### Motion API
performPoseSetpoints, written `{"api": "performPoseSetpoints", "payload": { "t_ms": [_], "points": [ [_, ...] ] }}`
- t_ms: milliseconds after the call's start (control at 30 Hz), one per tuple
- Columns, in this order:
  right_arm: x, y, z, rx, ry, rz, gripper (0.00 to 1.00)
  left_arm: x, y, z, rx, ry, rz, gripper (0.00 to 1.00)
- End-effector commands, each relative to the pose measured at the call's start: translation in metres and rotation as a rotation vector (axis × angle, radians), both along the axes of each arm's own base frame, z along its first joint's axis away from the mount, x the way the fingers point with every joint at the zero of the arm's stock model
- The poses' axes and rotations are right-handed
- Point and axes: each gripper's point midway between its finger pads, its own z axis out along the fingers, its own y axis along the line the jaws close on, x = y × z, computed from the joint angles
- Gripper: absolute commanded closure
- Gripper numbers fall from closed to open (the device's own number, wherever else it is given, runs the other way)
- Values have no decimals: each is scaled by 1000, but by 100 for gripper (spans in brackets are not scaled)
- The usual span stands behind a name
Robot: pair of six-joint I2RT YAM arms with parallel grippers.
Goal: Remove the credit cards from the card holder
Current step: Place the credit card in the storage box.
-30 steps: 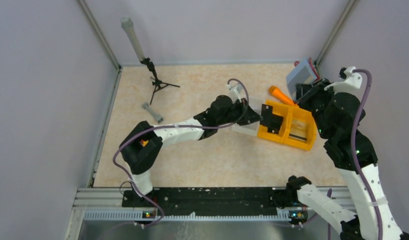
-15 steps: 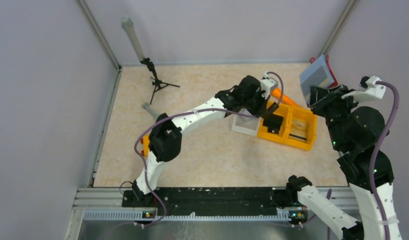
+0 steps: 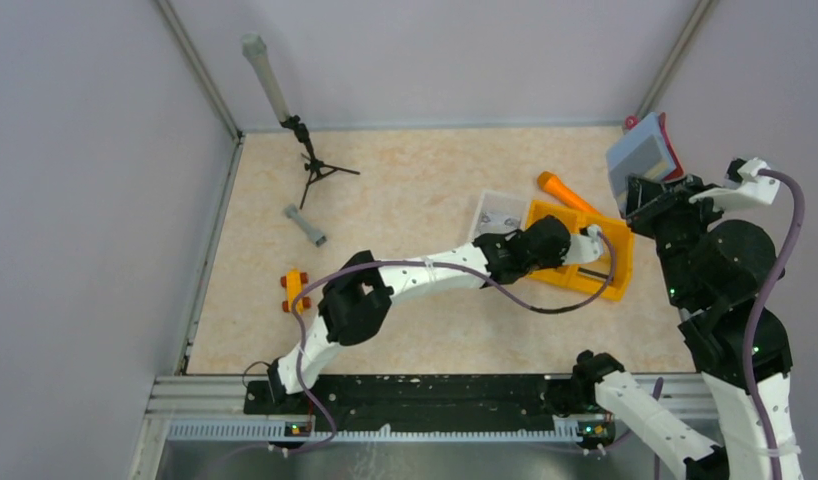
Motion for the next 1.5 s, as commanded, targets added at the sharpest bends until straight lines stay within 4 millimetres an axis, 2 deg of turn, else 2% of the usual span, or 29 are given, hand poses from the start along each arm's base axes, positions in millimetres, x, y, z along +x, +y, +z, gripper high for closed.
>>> {"api": "performPoseSetpoints", "payload": {
  "t_ms": [0, 200, 367, 567, 867, 967, 1100, 1200, 1300, 1400, 1467],
  "points": [
    [-10, -13, 21, 2, -68, -47, 100, 24, -1, 33, 17, -277, 34, 100],
    [-19, -21, 27, -1, -87, -71, 100, 30, -13, 30, 57, -492, -24, 100],
    [-23, -26, 28, -10, -87, -91, 100, 24, -23, 6, 131, -462, -118, 100],
    [-24, -28, 25, -18, -80, -95, 100, 22, -31, -4, 143, -478, -172, 100],
    [-23, -24, 24, -15, -77, -73, 100, 33, -43, -32, 205, -512, -198, 100],
    [-23, -23, 23, -14, -77, -70, 100, 37, -43, -36, 223, -501, -197, 93],
    [-23, -23, 25, -13, -83, -69, 100, 41, -38, -35, 233, -490, -187, 79],
    [-20, -21, 22, -16, -77, -65, 100, 39, -32, -35, 239, -466, -191, 61],
    [-18, -19, 21, -16, -73, -62, 100, 37, -30, -29, 224, -445, -190, 57],
    [-16, -17, 20, -16, -66, -51, 100, 33, -27, -15, 187, -422, -181, 52],
    [-15, -16, 22, -14, -67, -48, 100, 26, -26, 7, 121, -410, -188, 49]
  ]
}}
